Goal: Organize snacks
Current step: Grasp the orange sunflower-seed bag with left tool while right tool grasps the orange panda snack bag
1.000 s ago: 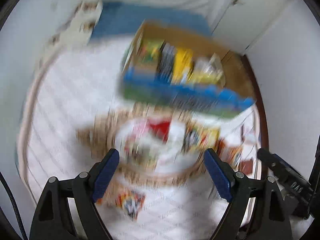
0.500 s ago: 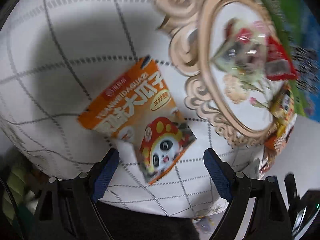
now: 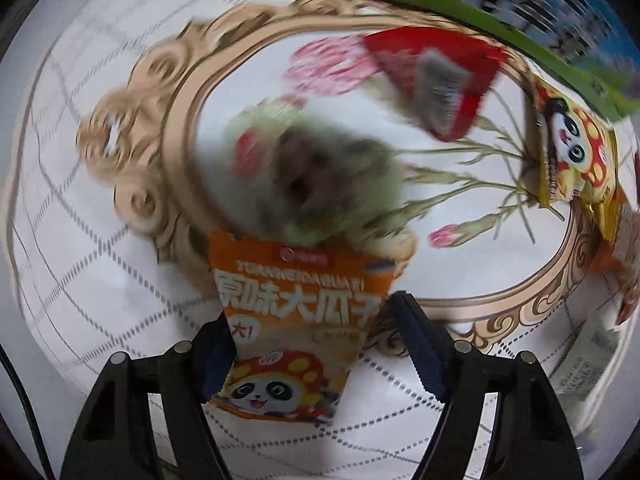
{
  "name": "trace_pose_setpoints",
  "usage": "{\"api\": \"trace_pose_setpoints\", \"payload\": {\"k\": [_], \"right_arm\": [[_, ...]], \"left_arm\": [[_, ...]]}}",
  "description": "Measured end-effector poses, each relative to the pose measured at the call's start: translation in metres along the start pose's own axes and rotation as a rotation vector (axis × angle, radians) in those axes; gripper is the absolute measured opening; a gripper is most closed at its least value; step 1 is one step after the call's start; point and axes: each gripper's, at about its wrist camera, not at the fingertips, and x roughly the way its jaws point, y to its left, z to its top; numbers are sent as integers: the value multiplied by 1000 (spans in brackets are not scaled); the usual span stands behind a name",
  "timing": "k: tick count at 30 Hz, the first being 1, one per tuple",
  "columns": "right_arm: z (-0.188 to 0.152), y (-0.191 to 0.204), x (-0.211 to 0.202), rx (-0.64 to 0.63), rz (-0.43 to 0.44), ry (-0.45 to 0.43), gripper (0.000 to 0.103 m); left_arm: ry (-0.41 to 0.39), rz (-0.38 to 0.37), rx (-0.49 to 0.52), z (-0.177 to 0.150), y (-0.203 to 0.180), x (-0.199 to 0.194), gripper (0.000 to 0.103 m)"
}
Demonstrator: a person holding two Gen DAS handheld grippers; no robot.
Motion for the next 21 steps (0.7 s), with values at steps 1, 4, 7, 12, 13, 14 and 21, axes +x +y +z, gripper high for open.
{"api": "trace_pose_setpoints", "payload": {"k": [1, 4, 7, 12, 13, 14, 21], "right_arm": [[3, 3, 5, -42, -16, 17, 99], [14, 14, 28, -197, -106, 91, 99], [20, 28, 52, -350, -198, 139, 99], [33, 31, 80, -381, -217, 202, 79], [36, 29, 81, -339, -193, 203, 69], [41, 21, 78, -251, -123, 202, 68], [35, -16, 76, 281, 317, 241, 66]], "left_arm": [[-9, 20, 25, -1, -9, 0, 74], [-10, 38, 36, -3, -20, 1, 74], [-2, 24, 21, -4, -25, 3, 74], [5, 4, 5, 0, -21, 4, 76], [4, -1, 2, 0, -21, 5, 76], [3, -7, -1, -1, -21, 5, 76], [10, -44, -14, 2, 29, 10, 76]]}}
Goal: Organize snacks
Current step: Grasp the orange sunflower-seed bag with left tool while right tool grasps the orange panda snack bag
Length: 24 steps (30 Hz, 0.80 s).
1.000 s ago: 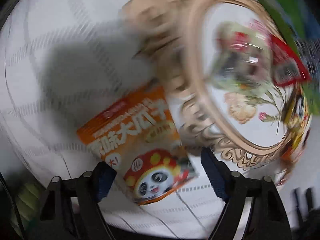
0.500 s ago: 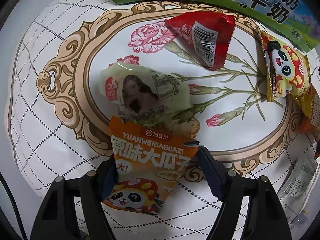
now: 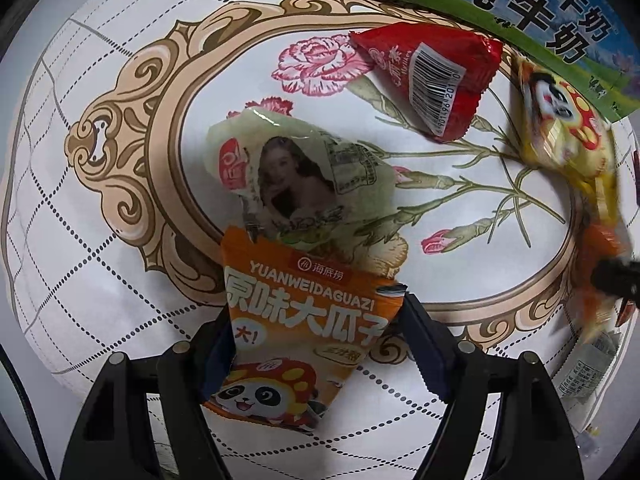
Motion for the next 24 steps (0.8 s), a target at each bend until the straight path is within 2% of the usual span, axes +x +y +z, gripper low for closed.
{"api": "trace_pose_setpoints", "payload": {"k": [1, 3, 5, 9, 11, 12, 13, 19, 22, 24], "right_arm": [[-2, 3, 0, -1, 8, -5, 72], [-6, 10, -4, -30, -44, -53, 83], [-10, 17, -7, -50, -95, -102, 83], [-16, 27, 4, -31, -69, -108, 83], [-22, 25, 10, -12, -93, -147, 76], [-25, 25, 12, -3, -99, -156, 61], [-29, 28, 16, -4, -94, -156, 57], [-56, 50, 24, -77, -84, -114, 56], [-59, 51, 27, -60, -82, -123, 58], [-61, 48, 30, -39, -82, -136, 58]], "left_arm": [[10, -14, -3, -1, 3, 1, 76], [28, -46, -12, 1, 14, 2, 78], [49, -110, -37, 0, 27, 5, 81], [70, -154, -44, 1, 43, 8, 81], [76, -156, -34, 0, 47, 8, 81], [76, -153, -32, 0, 47, 8, 81], [72, -140, -29, -1, 48, 6, 81], [34, -55, 74, -11, 43, -5, 81], [55, -25, 115, -20, 44, 6, 81], [67, -33, 109, -23, 48, 11, 81]]}}
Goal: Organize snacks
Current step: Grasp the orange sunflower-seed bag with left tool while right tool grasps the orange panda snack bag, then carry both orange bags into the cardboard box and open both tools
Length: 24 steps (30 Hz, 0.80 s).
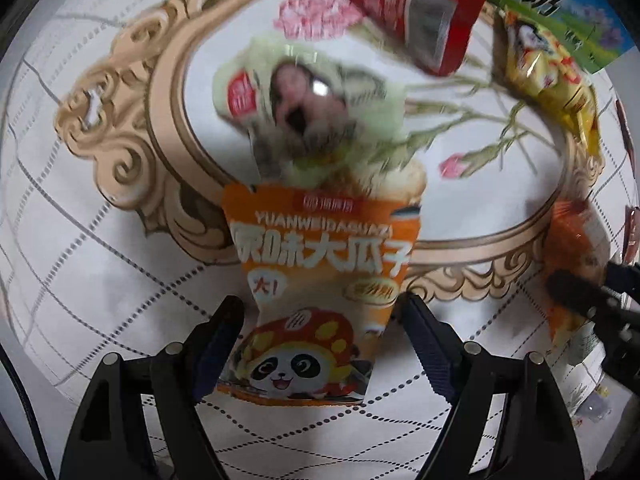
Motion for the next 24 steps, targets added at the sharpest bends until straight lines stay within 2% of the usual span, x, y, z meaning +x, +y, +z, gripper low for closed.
{"api": "trace_pose_setpoints", "payload": {"k": [1, 2, 3, 4, 7, 11, 16, 19, 24], "right_arm": [[-4, 0, 1, 12, 2, -6, 59], [-3, 4, 4, 19, 3, -9, 59], [-3, 4, 3, 25, 1, -16, 59], [4, -1, 3, 25, 0, -20, 59], [-3, -4, 5, 11, -19, -47, 56], [-13, 6, 1, -12, -33, -82, 53], [-22, 17, -23, -1, 28, -128, 52], [-22, 20, -51, 9, 87, -173, 52], [-6, 18, -125, 33, 176, -293, 52]], "left_arm": [[-10, -8, -11, -1, 4, 0, 81], [-22, -13, -21, -2, 7, -2, 76], [-33, -15, -26, -4, 10, -2, 70], [-45, -16, -34, -5, 13, -5, 58], [-60, -15, -46, -7, 17, -10, 53], [-82, -20, -68, -10, 24, -20, 51], [-126, -81, -71, -14, 23, -55, 51], [-174, -137, -58, -10, 33, -91, 51], [-269, -235, -41, 10, 26, -158, 51]]}}
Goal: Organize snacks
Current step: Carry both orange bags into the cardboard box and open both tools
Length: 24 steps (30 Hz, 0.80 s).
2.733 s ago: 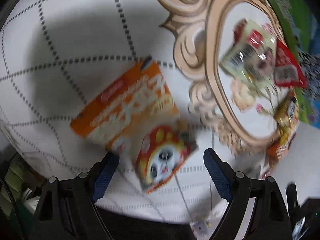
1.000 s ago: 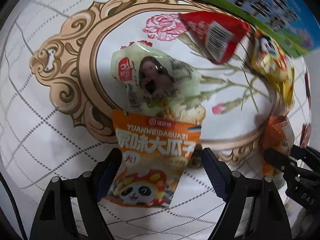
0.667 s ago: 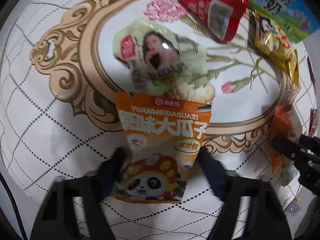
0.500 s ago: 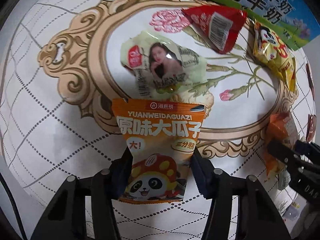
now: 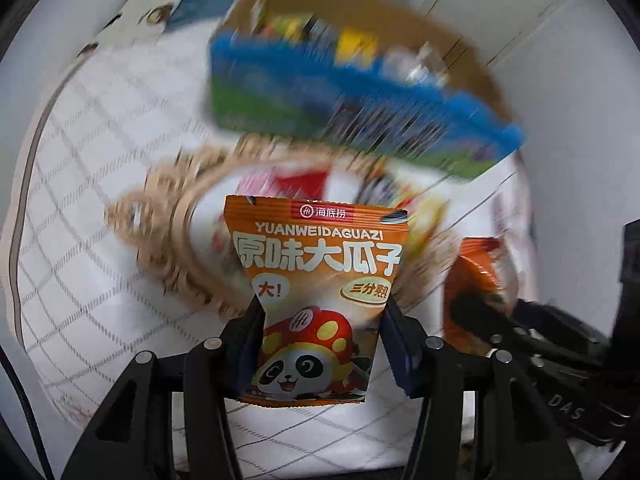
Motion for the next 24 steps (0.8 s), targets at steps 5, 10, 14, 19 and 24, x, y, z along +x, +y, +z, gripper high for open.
{"api": "trace_pose_setpoints", "payload": {"k": [5, 10, 14, 19, 24], "right_arm": [[54, 4, -48, 12, -5, -123, 52], [122, -8, -60, 30, -79, -174, 52], [166, -23, -48, 42, -133, -153, 52], [201, -44, -8, 69, -168, -93, 52], [208, -59, 27, 86, -195, -28, 52]], "left_arm": [[-76, -49, 14, 75, -43, -34, 51], [-39, -70, 10, 148, -89, -5, 51], [31, -60, 5, 195, -111, 30, 51], [151, -82, -24, 236, -122, 86, 51], [212, -88, -29, 242, -138, 113, 51]]}}
